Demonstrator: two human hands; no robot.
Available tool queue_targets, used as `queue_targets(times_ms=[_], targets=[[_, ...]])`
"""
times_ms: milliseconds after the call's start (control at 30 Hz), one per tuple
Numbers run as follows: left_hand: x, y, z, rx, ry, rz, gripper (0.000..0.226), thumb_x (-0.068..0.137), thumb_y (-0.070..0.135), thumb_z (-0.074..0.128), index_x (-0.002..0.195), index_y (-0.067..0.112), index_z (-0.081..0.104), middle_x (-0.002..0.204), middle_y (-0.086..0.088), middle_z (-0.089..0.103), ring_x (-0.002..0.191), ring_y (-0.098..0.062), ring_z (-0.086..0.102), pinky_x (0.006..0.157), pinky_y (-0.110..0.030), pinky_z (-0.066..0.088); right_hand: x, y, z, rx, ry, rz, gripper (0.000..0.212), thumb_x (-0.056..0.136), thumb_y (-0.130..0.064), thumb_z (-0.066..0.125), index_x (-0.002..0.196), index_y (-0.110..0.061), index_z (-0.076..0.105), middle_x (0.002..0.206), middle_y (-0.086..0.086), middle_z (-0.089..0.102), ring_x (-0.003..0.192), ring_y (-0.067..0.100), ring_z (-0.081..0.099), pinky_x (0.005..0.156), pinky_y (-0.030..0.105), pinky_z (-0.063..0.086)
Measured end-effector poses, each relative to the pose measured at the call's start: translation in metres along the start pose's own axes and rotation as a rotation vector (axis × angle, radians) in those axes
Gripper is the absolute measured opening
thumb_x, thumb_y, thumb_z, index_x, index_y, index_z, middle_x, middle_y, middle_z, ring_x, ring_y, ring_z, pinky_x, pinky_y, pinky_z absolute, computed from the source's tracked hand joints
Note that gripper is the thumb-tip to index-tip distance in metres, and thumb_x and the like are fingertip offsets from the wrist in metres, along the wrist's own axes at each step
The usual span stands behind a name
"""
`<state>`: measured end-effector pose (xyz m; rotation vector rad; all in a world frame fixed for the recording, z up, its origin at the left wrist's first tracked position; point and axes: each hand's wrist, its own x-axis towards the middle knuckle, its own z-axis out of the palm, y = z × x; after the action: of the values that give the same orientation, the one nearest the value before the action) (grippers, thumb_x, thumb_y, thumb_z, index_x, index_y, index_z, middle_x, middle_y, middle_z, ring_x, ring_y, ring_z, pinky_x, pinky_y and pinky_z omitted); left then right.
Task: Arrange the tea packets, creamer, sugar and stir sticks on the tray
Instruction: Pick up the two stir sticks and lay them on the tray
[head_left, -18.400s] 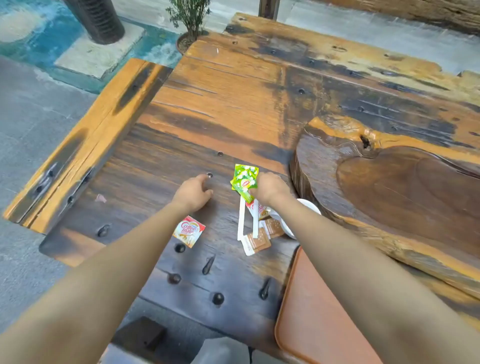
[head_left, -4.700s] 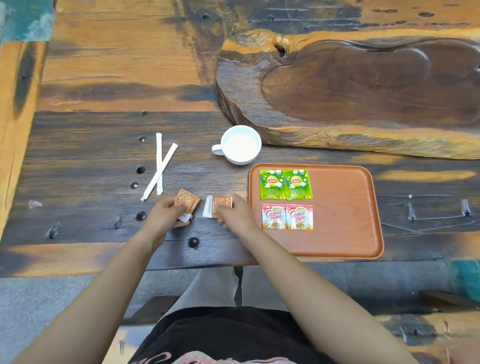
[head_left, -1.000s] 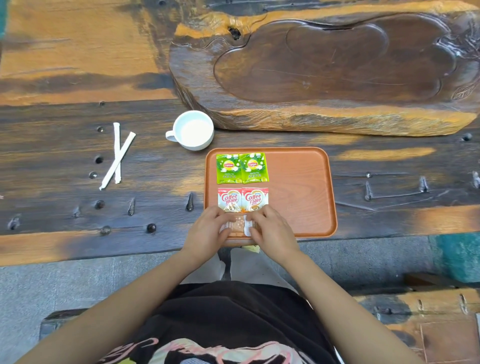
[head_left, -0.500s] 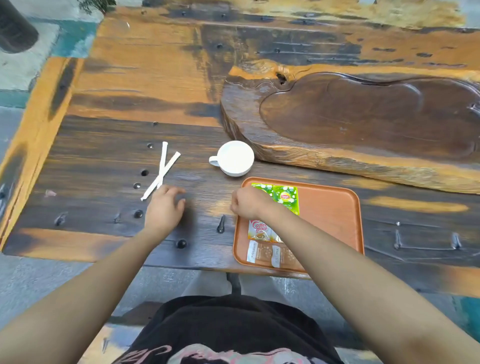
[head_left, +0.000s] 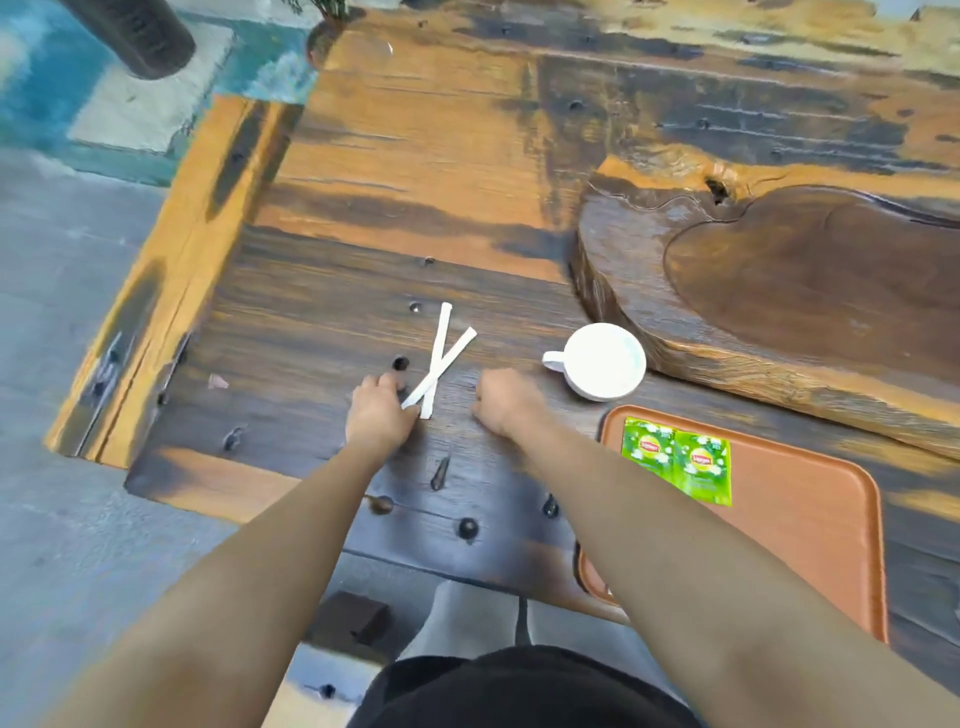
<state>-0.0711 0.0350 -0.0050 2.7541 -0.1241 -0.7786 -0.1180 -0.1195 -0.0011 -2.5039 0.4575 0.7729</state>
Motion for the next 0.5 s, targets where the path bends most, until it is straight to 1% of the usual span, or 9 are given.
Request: queue_targets(times_ms=[67,133,233,333,367,433,467,500], targets=[[0.005,-0.004,0.004,-0.059,0.02,0.017,0.028,0.083,0.018,0.059,0.108,0.005,0.055,0.116,-0.022,0.052,0.113,-0.037,0.045,0.096,-0.041,0.039,0.005,-0.011,0.011,0.064,0.034,0.04,0.023,0.087,-0.015,0.05,0.106,-0.006,0.061,0.119,0.016,0.062,0.11,0.032,0.057,0.088,0.037,0.048],[0.008,-0.007,0.005,-0.106,0.039,0.001,0.017,0.083,0.013,0.056,0.097,0.005,0.057,0.113,-0.021,0.053,0.11,-0.037,0.047,0.094,-0.04,0.04,0.009,-0.022,0.021,0.121,0.105,0.061,0.029,0.088,-0.022,0.055,0.113,-0.008,0.057,0.122,0.015,0.059,0.115,0.032,0.053,0.094,0.038,0.044],[0.014,-0.01,0.007,-0.167,0.053,-0.049,0.013,0.083,0.013,0.055,0.091,0.004,0.06,0.112,-0.021,0.056,0.111,-0.036,0.048,0.094,-0.039,0.04,0.013,-0.039,0.031,0.173,0.215,0.109,0.041,0.087,-0.03,0.058,0.119,-0.007,0.051,0.125,0.015,0.054,0.12,0.033,0.047,0.1,0.041,0.038],[0.02,-0.011,0.003,-0.27,0.05,-0.13,0.004,0.083,0.014,0.055,0.08,0.011,0.054,0.108,-0.02,0.061,0.105,-0.034,0.054,0.087,-0.036,0.042,0.021,-0.053,0.04,0.179,0.264,0.181,0.048,0.085,-0.033,0.06,0.122,-0.004,0.045,0.127,0.016,0.052,0.121,0.032,0.045,0.1,0.042,0.037],[0.022,-0.011,0.001,-0.295,0.047,-0.154,0.009,0.083,0.014,0.056,0.075,0.014,0.05,0.103,-0.018,0.064,0.101,-0.034,0.056,0.083,-0.035,0.043,0.024,-0.057,0.043,0.165,0.272,0.189,0.047,0.086,-0.031,0.059,0.122,-0.004,0.044,0.127,0.015,0.052,0.12,0.032,0.045,0.099,0.042,0.038],[0.025,-0.013,-0.001,-0.355,0.032,-0.204,0.019,0.081,0.013,0.057,0.068,0.018,0.044,0.086,-0.011,0.065,0.092,-0.031,0.057,0.077,-0.032,0.042,0.029,-0.064,0.049,0.118,0.295,0.18,0.037,0.091,-0.022,0.053,0.122,-0.005,0.043,0.127,0.015,0.052,0.119,0.031,0.046,0.096,0.041,0.04],[0.024,-0.013,-0.002,-0.4,0.022,-0.224,0.019,0.081,0.012,0.057,0.069,0.019,0.045,0.079,-0.008,0.063,0.087,-0.029,0.057,0.074,-0.03,0.042,0.031,-0.067,0.05,0.1,0.303,0.174,0.032,0.092,-0.017,0.05,0.121,-0.005,0.044,0.127,0.015,0.052,0.118,0.031,0.047,0.095,0.04,0.04],[0.025,-0.015,-0.002,-0.445,0.012,-0.237,0.015,0.081,0.012,0.057,0.072,0.018,0.047,0.076,-0.006,0.062,0.082,-0.028,0.058,0.071,-0.03,0.043,0.032,-0.069,0.05,0.096,0.306,0.173,0.029,0.093,-0.014,0.048,0.12,-0.004,0.044,0.126,0.016,0.053,0.117,0.032,0.048,0.094,0.04,0.041]])
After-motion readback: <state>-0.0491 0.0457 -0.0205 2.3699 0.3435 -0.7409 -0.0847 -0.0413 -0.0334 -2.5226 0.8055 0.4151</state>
